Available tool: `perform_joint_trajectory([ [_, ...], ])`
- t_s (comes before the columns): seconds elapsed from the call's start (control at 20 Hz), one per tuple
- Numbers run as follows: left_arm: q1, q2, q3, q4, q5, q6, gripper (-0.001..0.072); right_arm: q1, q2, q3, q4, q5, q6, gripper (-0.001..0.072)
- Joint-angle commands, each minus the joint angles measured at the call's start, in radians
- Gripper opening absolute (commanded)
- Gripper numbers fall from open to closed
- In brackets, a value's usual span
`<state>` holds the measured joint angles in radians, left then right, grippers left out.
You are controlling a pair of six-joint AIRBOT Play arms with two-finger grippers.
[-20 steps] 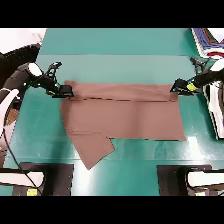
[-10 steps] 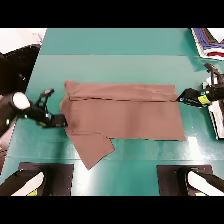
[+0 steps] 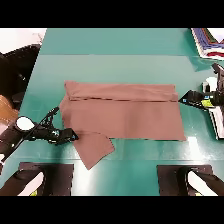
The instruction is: Fold the shirts.
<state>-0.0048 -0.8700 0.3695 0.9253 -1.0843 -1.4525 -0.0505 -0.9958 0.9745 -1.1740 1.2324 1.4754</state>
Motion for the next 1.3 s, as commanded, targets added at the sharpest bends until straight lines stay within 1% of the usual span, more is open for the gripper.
perform_joint_trajectory([
  [0.0,-0.001,0.002,-0.027,-0.025,0.048,0.021,0.0519,-0.001,0.006,-0.003,0.004,-0.003,0.0,0.0554],
  [0.05,-0.001,0.002,-0.027,-0.025,0.041,0.022,0.0274,0.0,0.006,-0.003,0.004,-0.001,0.0,0.0554],
  [0.1,-0.001,0.002,-0.026,-0.024,0.036,0.031,0.0055,-0.001,0.006,-0.003,0.001,0.005,0.0,0.0554],
  [0.15,-0.001,0.002,-0.019,-0.024,0.026,0.043,0.0024,-0.001,0.006,-0.003,-0.006,0.016,0.0,0.0553],
  [0.2,-0.001,0.003,-0.005,-0.023,0.005,0.046,0.0023,-0.001,0.006,-0.003,-0.023,0.043,0.0,0.0554],
  [0.3,-0.001,0.005,0.048,0.014,-0.052,0.046,0.0022,-0.001,0.006,-0.011,-0.107,0.123,0.001,0.0553],
  [0.4,-0.001,0.005,0.106,0.056,-0.092,0.046,0.0022,-0.027,0.021,-0.08,-0.185,0.213,0.002,0.0553],
  [0.45,-0.001,0.005,0.132,0.069,-0.102,0.047,0.0022,-0.063,0.038,-0.135,-0.19,0.217,0.002,0.0554],
  [0.55,-0.001,0.005,0.171,0.07,-0.102,0.047,0.0022,-0.18,0.058,-0.25,-0.18,0.196,0.023,0.0554],
  [0.65,-0.001,0.005,0.191,0.069,-0.102,0.048,0.0023,-0.303,0.039,-0.34,-0.167,0.197,0.028,0.055],
  [0.7,-0.001,0.005,0.192,0.069,-0.101,0.048,0.0023,-0.354,0.02,-0.377,-0.122,0.189,0.025,0.0468],
  [0.75,-0.001,0.005,0.192,0.07,-0.101,0.05,0.0023,-0.387,0.003,-0.408,-0.064,0.171,0.014,0.044],
  [0.85,-0.001,0.005,0.192,0.07,-0.101,0.058,0.0023,-0.397,-0.036,-0.445,0.01,0.108,0.005,0.044],
  [1.0,-0.001,0.005,0.192,0.07,-0.096,0.058,0.0024,-0.322,-0.11,-0.434,0.028,0.058,0.006,0.0427],
  [1.1,-0.001,0.005,0.192,0.079,-0.099,0.059,0.0023,-0.263,-0.15,-0.404,0.022,0.046,0.006,0.0242],
  [1.25,-0.001,0.005,0.204,0.164,-0.184,0.054,0.0021,-0.19,-0.147,-0.353,0.011,0.062,0.004,0.0016],
])
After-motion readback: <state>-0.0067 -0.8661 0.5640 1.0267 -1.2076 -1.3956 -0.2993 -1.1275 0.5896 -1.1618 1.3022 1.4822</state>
